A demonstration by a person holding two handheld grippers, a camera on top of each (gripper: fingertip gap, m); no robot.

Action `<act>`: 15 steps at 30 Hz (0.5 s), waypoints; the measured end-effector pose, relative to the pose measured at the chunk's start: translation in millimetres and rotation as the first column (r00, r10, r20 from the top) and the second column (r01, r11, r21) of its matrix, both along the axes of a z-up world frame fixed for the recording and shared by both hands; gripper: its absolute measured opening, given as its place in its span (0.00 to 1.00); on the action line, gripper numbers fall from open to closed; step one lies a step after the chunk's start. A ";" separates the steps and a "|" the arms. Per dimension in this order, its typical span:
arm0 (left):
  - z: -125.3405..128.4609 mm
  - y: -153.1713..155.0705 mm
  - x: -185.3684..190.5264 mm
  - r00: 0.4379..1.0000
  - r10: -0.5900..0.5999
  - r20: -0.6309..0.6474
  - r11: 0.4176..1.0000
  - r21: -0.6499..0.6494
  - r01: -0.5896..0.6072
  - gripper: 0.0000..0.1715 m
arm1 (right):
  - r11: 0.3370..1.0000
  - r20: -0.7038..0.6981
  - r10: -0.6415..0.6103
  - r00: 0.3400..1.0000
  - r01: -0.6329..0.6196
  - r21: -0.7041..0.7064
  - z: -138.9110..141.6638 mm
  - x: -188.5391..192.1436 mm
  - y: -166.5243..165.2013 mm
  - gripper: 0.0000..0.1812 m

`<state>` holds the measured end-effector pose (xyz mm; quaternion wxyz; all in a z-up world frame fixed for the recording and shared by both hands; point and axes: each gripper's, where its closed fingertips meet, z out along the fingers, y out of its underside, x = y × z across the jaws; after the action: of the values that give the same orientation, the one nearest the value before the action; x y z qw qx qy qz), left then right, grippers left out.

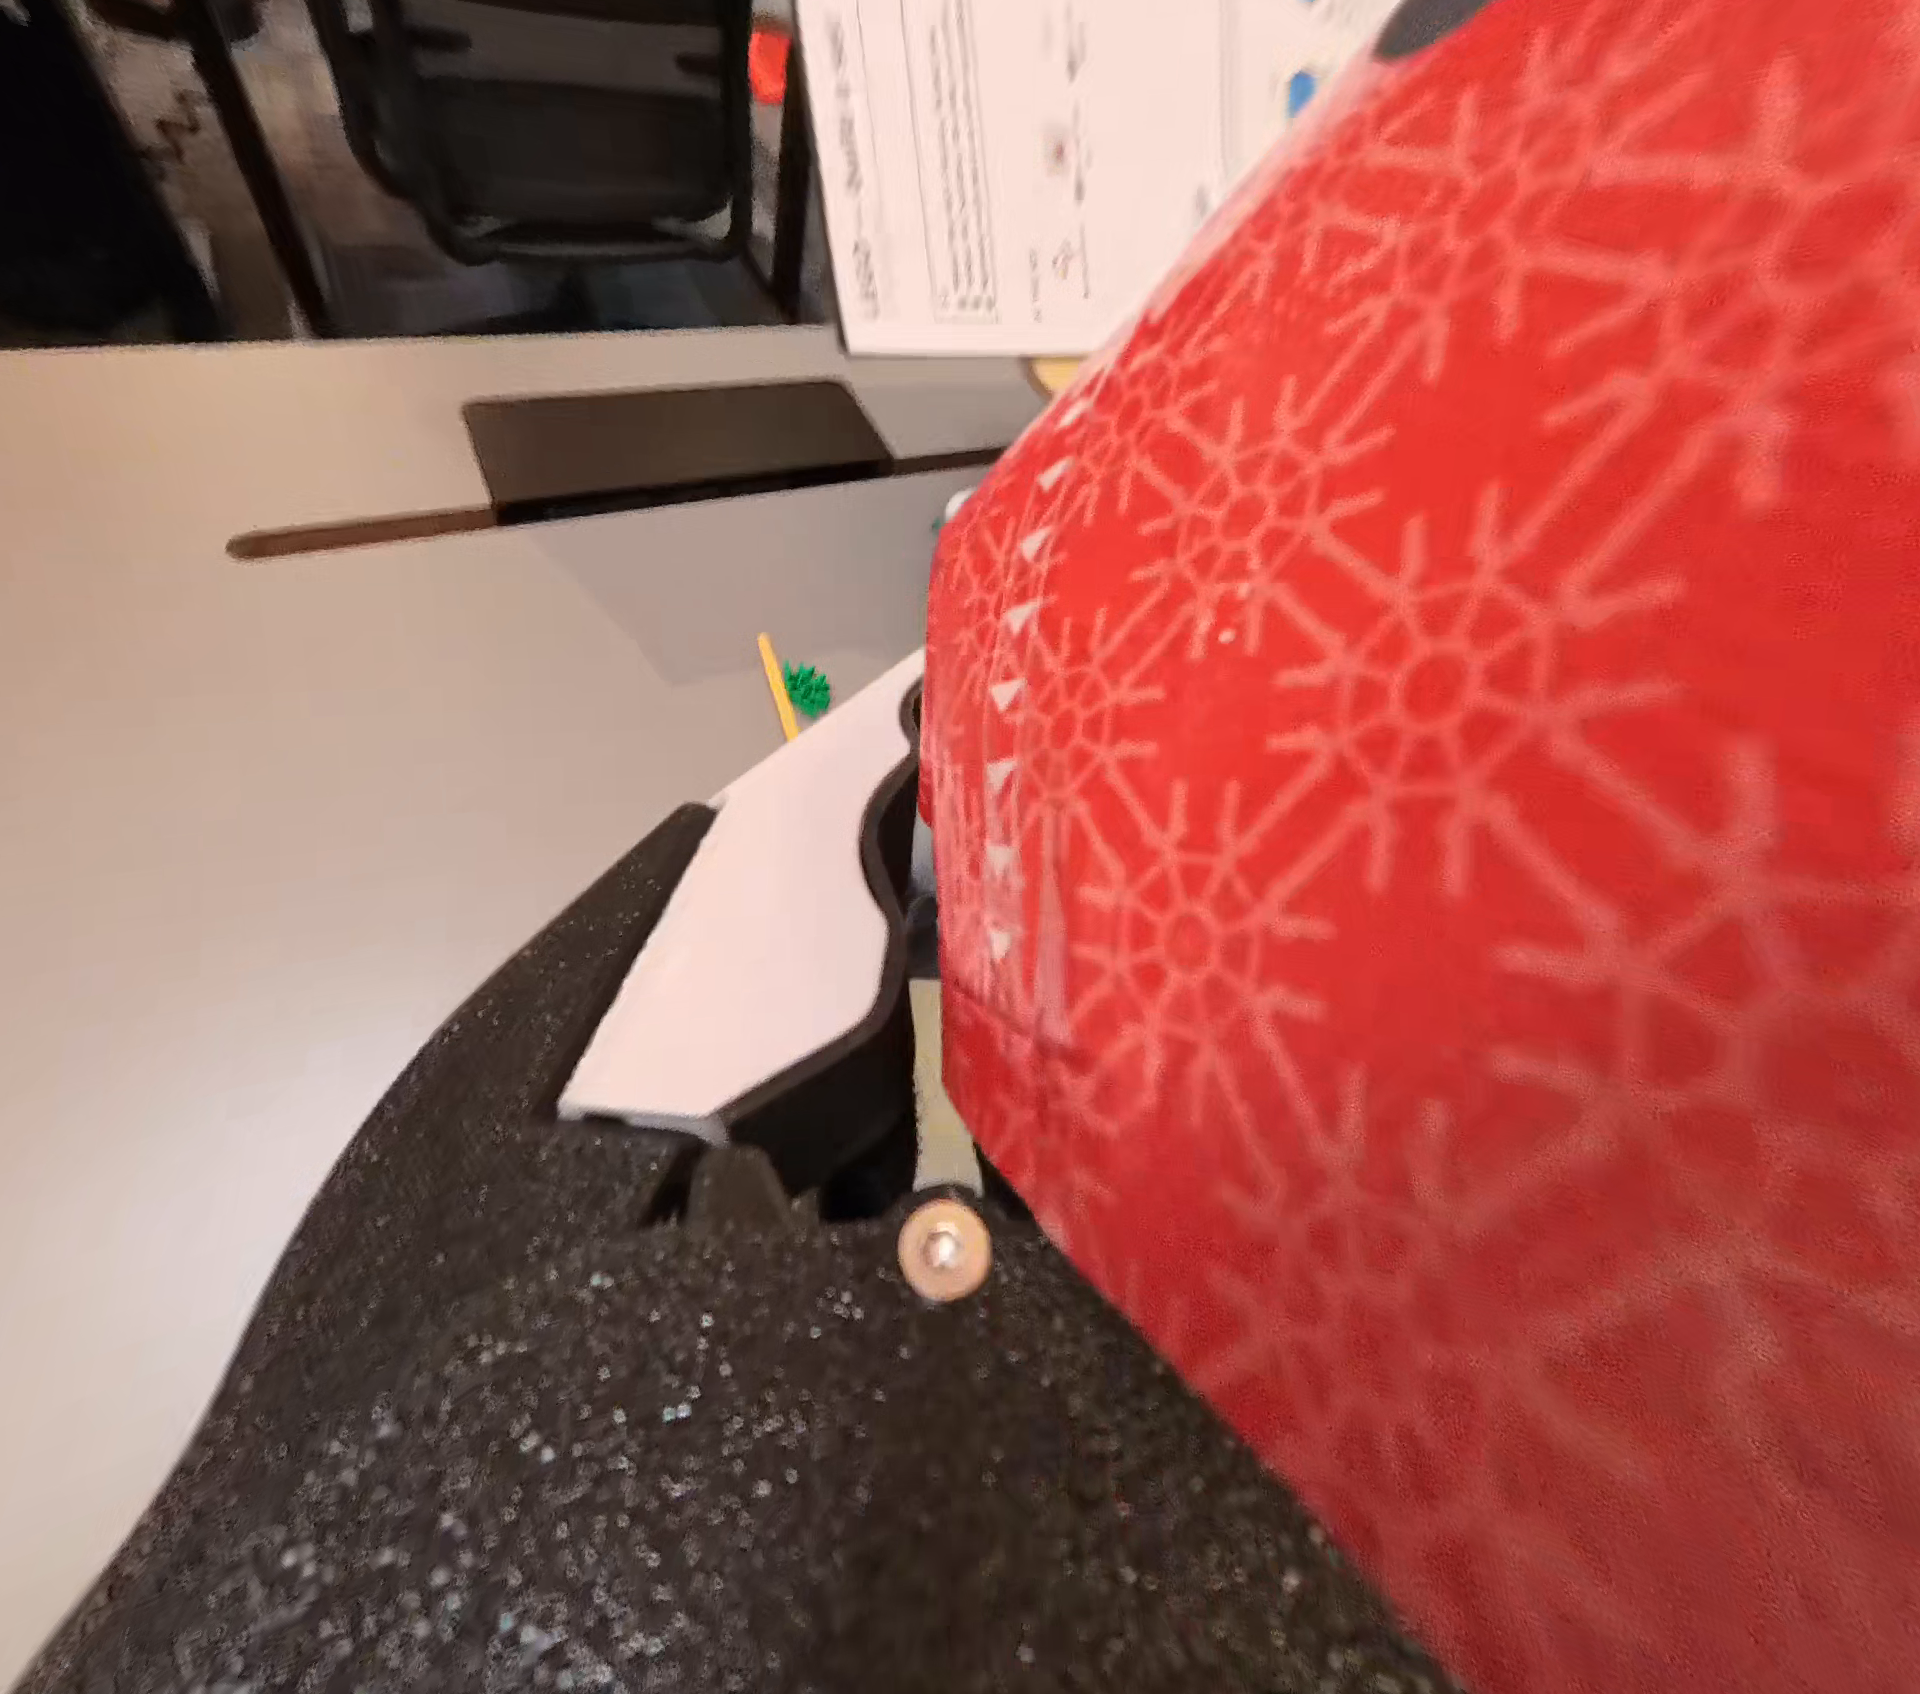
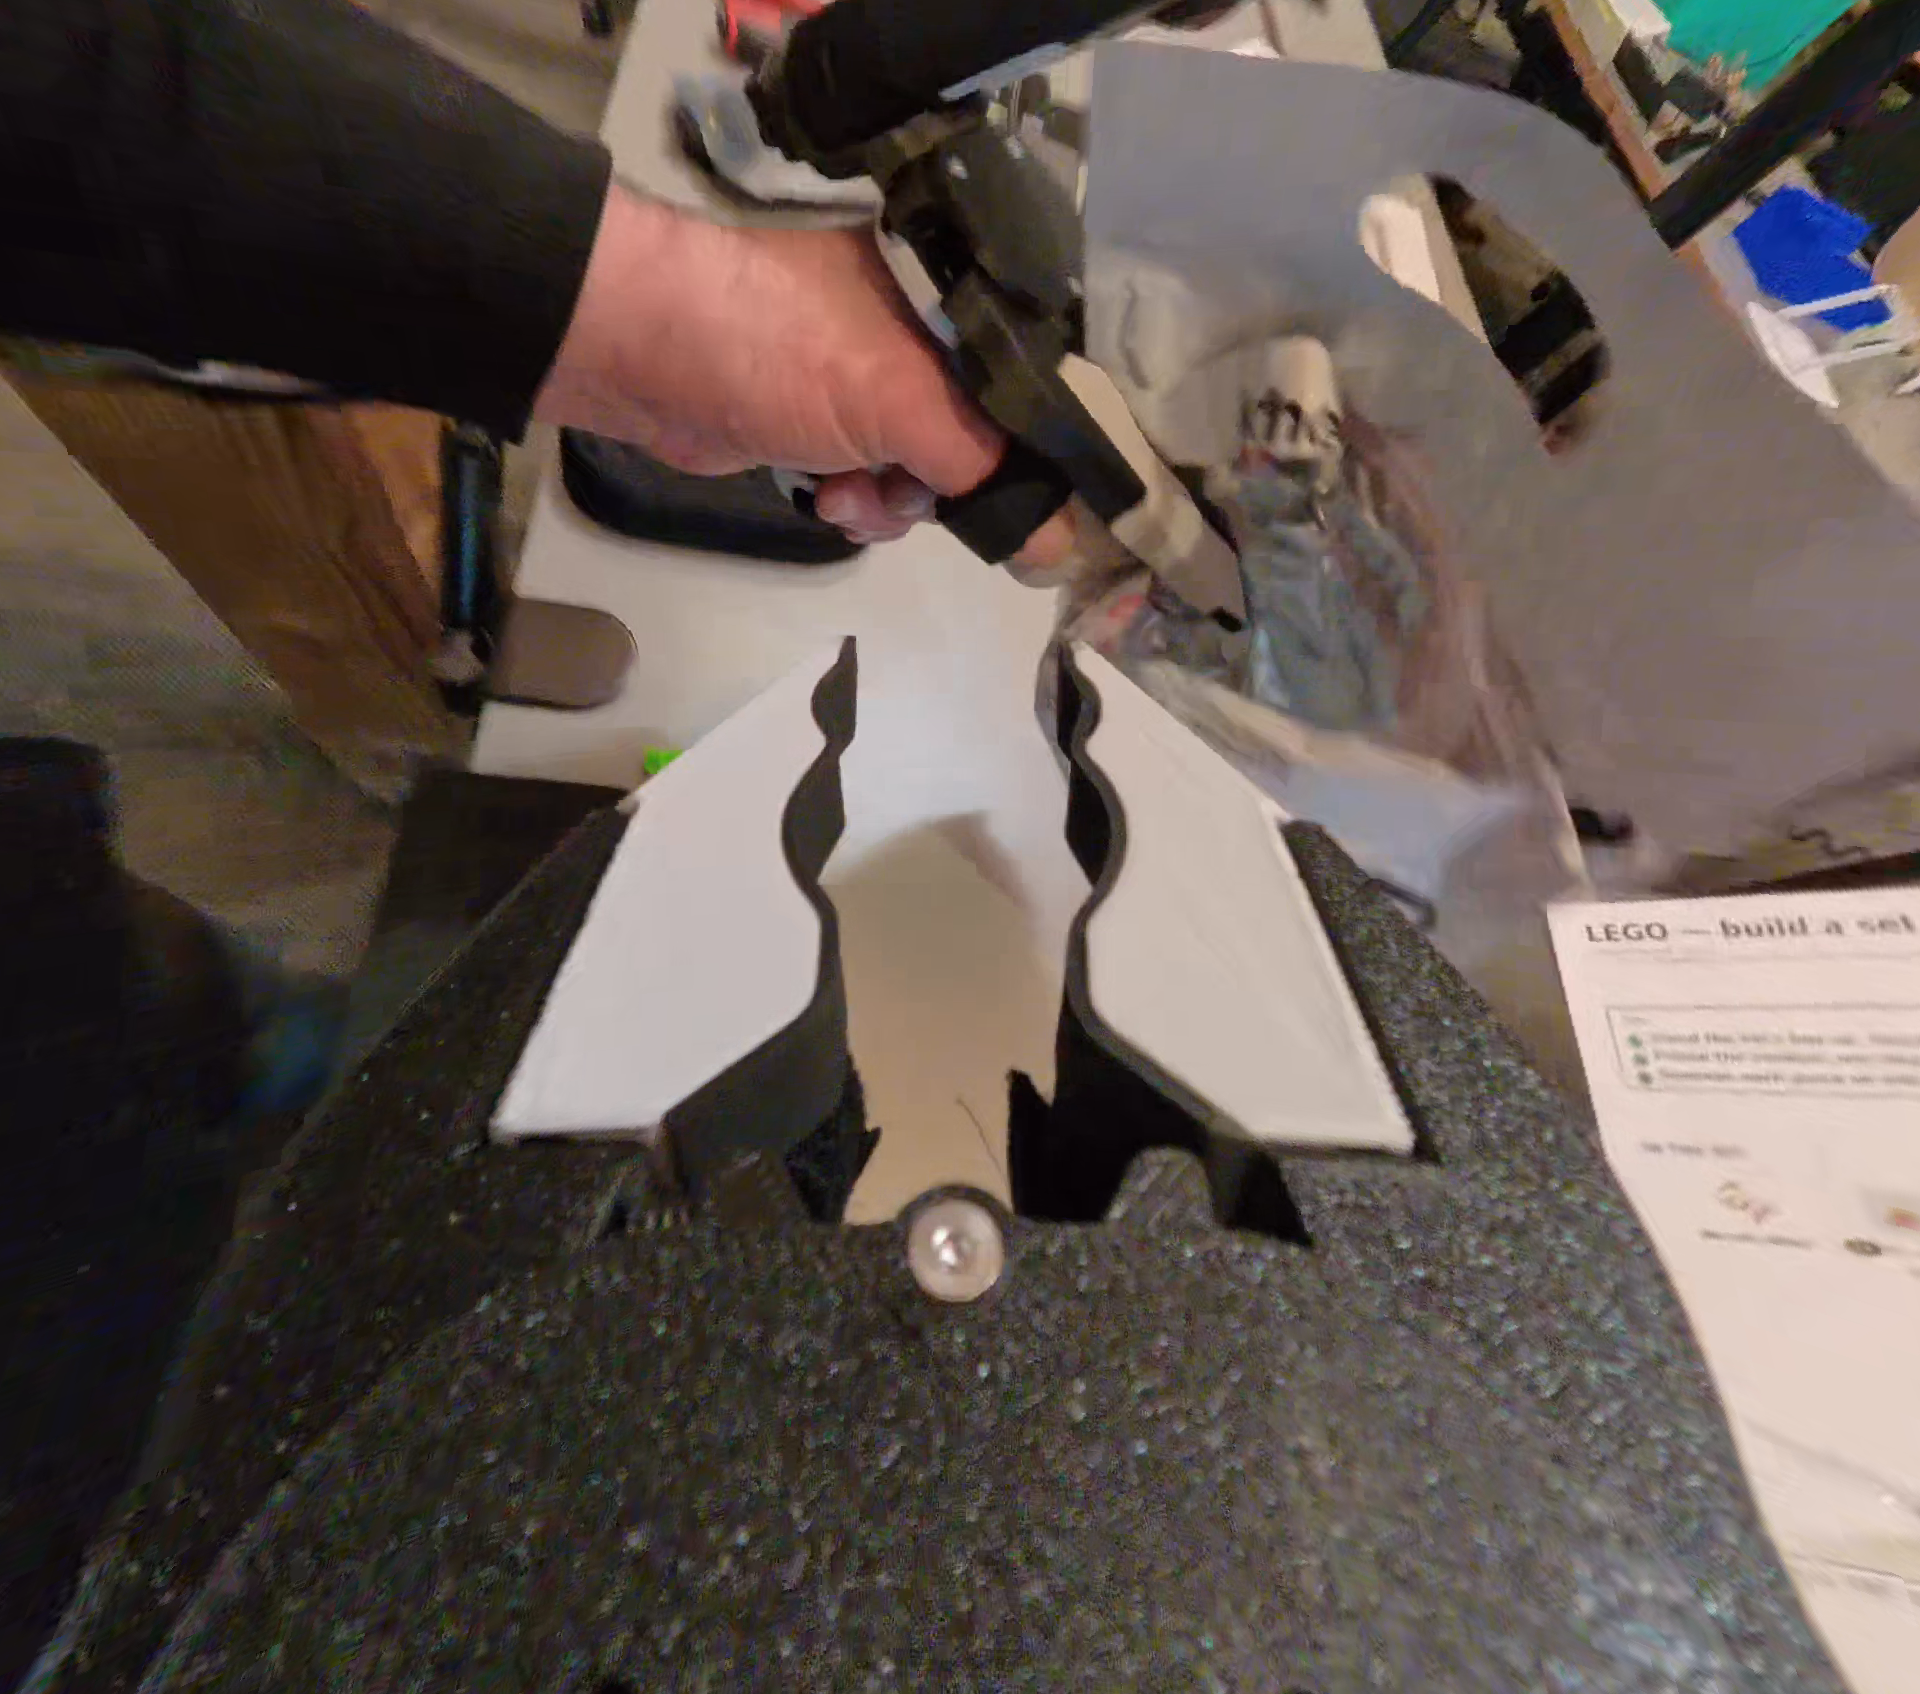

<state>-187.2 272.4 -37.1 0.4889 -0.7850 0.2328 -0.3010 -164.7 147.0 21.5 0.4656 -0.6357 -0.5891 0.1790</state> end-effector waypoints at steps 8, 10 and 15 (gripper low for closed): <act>89.1 -31.3 1.2 0.954 -0.275 0.116 0.952 0.170 0.254 0.00 | 0.764 -0.488 -0.332 0.807 -0.073 -0.641 -1.7 109.8 50.8 0.31; 113.2 -42.5 5.5 0.927 -0.353 0.128 0.924 0.201 0.324 0.00 | 0.722 -0.573 -0.338 0.747 -0.185 -0.667 -8.6 126.5 50.6 0.31; 153.9 -67.0 19.2 0.872 -0.490 -0.011 0.838 0.272 0.474 0.00 | 0.537 -0.729 -0.444 0.521 -0.496 -0.682 14.1 164.3 62.1 0.26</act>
<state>-168.0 205.5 116.8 0.5048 -0.6192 0.4464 -0.4031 -0.4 209.2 35.6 0.3180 -0.5882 -0.1264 0.7327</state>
